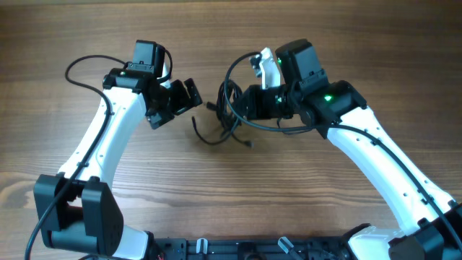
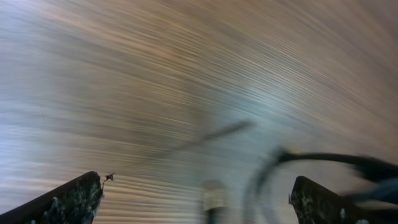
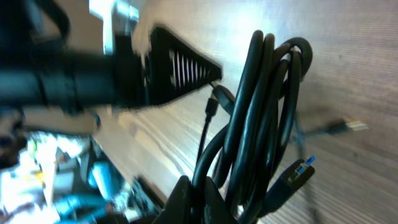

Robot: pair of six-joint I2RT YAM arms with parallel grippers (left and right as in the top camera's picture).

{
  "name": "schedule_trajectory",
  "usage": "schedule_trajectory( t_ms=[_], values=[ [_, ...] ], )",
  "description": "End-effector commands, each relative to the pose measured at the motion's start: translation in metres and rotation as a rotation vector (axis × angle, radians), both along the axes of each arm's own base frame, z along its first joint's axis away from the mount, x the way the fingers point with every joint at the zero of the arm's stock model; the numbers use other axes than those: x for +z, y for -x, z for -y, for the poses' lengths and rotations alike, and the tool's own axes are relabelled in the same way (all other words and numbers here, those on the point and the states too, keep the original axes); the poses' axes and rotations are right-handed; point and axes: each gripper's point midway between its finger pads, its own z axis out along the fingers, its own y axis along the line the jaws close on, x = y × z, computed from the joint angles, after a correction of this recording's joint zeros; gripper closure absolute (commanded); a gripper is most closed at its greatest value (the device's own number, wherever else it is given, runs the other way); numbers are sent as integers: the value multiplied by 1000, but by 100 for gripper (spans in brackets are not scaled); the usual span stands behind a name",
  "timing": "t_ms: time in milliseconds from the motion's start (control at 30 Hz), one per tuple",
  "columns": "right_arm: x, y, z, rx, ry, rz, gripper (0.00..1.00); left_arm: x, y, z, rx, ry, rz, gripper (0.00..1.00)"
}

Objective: Untangle cables

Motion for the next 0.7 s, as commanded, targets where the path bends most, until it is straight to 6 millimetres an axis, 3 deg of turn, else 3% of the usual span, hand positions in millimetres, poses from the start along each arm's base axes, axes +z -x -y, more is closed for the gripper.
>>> schedule_trajectory(
  t_ms=[0, 67, 133, 200, 300, 433, 533, 667],
  values=[
    [-2, -2, 22, -48, 123, 50, 96, 4, -1, 17, -67, 125, 8, 0],
    [-25, -9, 56, -312, 271, -71, 96, 3, -2, 9, 27, 131, -25, 0],
    [-14, 3, 34, -126, 179, -36, 96, 7, -1, 15, 11, 186, -29, 0],
    [9, 18, 5, 103, 19, 43, 96, 13, 1, 26, -69, 240, -6, 0],
    [5, 2, 12, -37, 52, 8, 96, 26, 7, 44, -242, 332, 61, 0],
    [40, 33, -23, 274, -177, 107, 96, 26, 9, 44, -311, 322, 92, 0],
    [26, 16, -14, 115, -98, 42, 96, 26, 8, 44, -312, 322, 95, 0],
    [29, 19, -17, 140, -119, 47, 96, 25, 12, 48, -367, 313, 111, 0]
  ],
)
